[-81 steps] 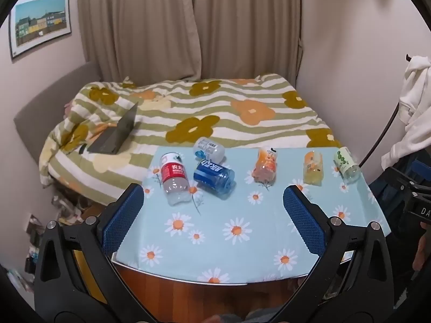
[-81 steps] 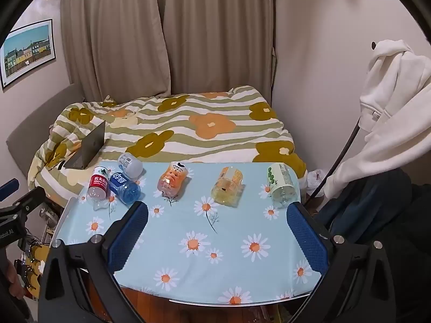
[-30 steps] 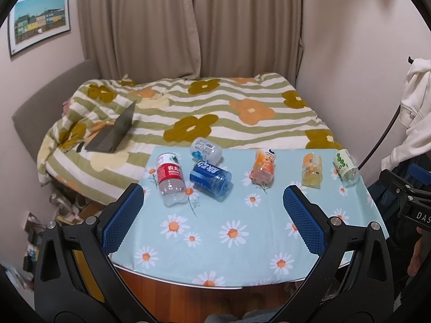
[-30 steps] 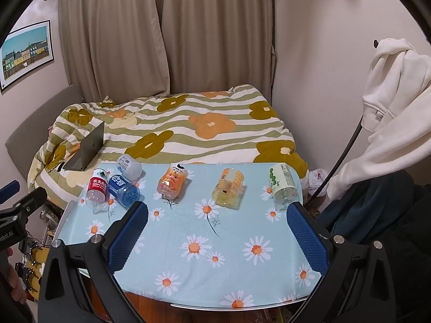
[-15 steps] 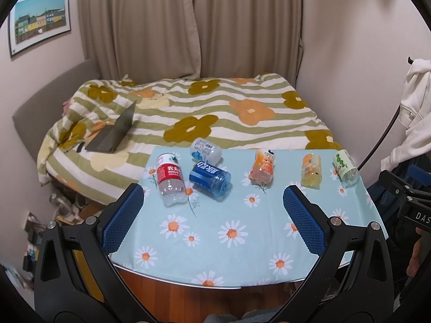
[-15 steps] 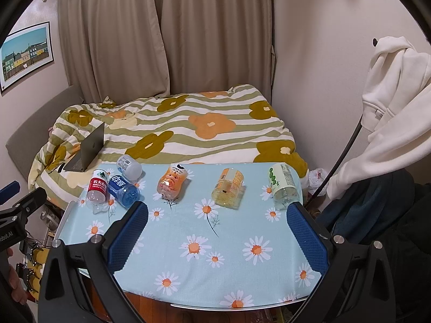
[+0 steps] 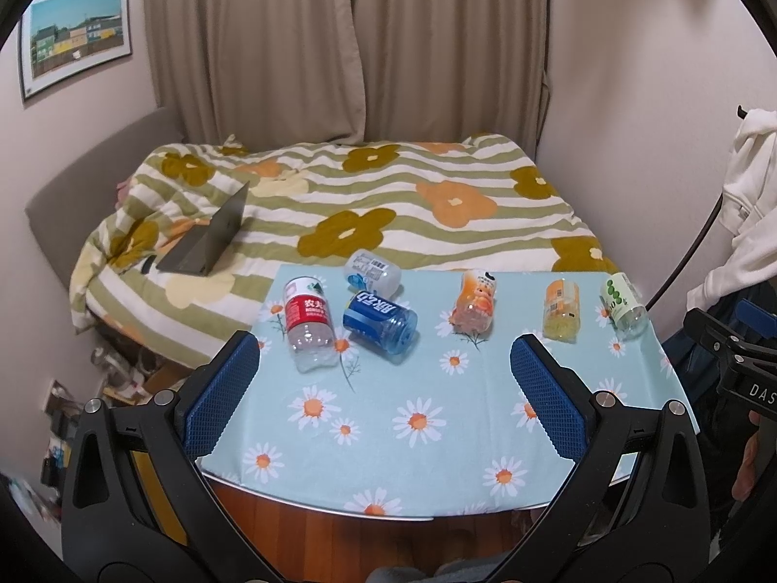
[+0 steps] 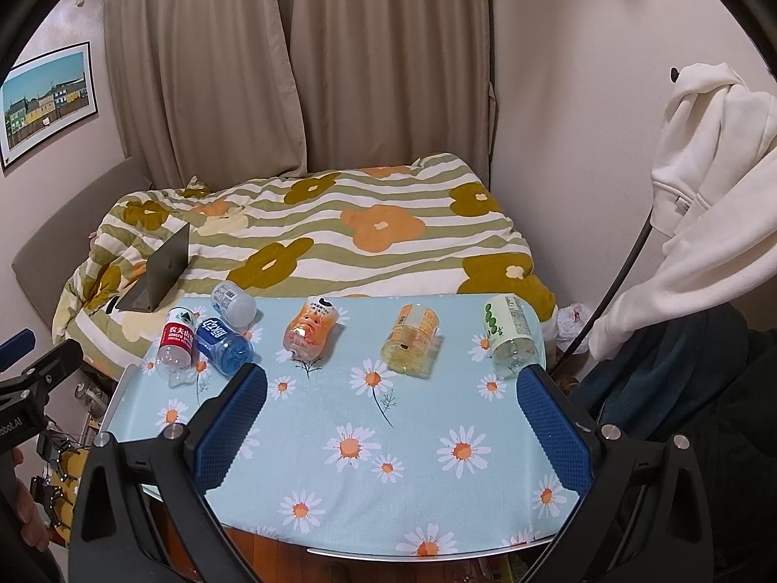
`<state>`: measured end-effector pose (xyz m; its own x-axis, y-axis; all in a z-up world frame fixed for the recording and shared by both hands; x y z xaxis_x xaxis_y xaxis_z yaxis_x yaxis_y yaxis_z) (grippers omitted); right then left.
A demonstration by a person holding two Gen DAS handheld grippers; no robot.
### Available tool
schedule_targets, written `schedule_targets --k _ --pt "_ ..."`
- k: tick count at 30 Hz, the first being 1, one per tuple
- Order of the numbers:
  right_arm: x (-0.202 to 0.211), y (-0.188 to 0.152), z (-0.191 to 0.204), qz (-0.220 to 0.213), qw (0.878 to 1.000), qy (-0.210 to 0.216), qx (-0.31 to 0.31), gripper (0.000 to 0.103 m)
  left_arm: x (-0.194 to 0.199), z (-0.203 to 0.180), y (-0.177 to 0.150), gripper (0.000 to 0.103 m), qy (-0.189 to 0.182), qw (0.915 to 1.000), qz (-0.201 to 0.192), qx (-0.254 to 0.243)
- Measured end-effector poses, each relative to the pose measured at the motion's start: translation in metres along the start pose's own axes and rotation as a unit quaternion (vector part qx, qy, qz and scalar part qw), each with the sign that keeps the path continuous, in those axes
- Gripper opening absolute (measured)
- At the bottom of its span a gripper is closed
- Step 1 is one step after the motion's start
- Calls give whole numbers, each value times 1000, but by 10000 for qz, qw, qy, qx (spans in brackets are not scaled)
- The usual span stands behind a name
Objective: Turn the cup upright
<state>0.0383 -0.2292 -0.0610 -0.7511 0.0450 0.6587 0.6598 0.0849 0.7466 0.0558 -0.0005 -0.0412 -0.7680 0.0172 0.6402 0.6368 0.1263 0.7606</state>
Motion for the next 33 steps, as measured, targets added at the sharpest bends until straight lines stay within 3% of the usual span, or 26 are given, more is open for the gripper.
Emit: schedule_targets --k 11,21,33 --pt "-2 1 -3 17 10000 25 10 103 -2 1 -1 103 25 10000 41 70" --pt "-20 3 -12 144 9991 368 180 103 -16 -14 -2 103 411 9981 235 394" --pt "-75 2 -15 565 9958 643 337 103 -94 -11 10 103 439 9934 800 694"
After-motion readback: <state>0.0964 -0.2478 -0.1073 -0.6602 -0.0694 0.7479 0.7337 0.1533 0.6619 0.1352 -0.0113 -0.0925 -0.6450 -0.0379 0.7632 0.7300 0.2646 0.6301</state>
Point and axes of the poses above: each gripper's, at about its wrist camera, not at the fingertips, and x roughly against the way its jaws point, z to its left, y to its top, the point moved 7 cm from there along -x, roughly the way its jaws point, and after that the axes turned 9 degrees about x, right-handed, at the moved point
